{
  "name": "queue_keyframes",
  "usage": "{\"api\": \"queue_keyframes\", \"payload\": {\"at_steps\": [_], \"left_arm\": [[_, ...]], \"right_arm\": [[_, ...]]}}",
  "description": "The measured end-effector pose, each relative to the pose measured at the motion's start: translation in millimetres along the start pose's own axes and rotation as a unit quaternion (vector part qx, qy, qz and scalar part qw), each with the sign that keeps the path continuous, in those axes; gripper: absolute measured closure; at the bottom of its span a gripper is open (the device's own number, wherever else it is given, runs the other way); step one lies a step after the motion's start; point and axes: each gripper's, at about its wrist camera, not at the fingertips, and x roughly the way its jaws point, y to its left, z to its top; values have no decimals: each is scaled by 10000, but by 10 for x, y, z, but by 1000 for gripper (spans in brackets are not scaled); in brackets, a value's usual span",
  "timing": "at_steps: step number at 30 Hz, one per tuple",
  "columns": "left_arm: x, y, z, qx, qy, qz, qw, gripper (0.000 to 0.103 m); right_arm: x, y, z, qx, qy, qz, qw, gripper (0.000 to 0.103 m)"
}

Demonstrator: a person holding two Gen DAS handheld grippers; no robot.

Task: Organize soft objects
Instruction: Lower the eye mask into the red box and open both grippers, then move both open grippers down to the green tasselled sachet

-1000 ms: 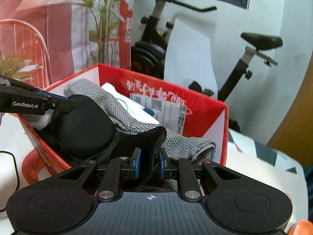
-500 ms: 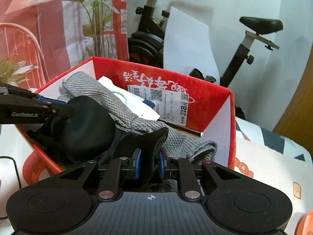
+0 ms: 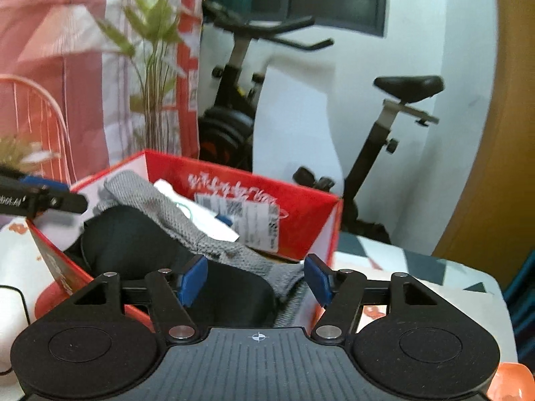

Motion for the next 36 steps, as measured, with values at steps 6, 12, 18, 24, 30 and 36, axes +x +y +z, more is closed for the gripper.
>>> {"api": "queue_keyframes", "payload": {"at_steps": [6,12,18,24,30,36], "left_arm": [[-286,-47,-232,-334,-187,-18,9993,58],[-408,-84,-523,-615,93,-384,9973,58],[-267,-72,-748,-696,549,-299,9956,58],[-225,12,-840,-817,658,-232,9942,58],[-169,38,-903,-921,788,-246,9923,58],[-132,22,-947,-927,884,-324,9912,58]], "right_arm": [[-424,-183,-181,15,-289,-194,9994,42],[-606,-112,-583,-279,177,-94,9994,42],[-425,56,-1057,4,915,214,9956,43],[-239,137,-1266,205,1441,401,9885,53],[-168,225,-1229,126,1515,629,9864,56],[-7,554,-1086,-275,1494,1136,9818,57]]}}
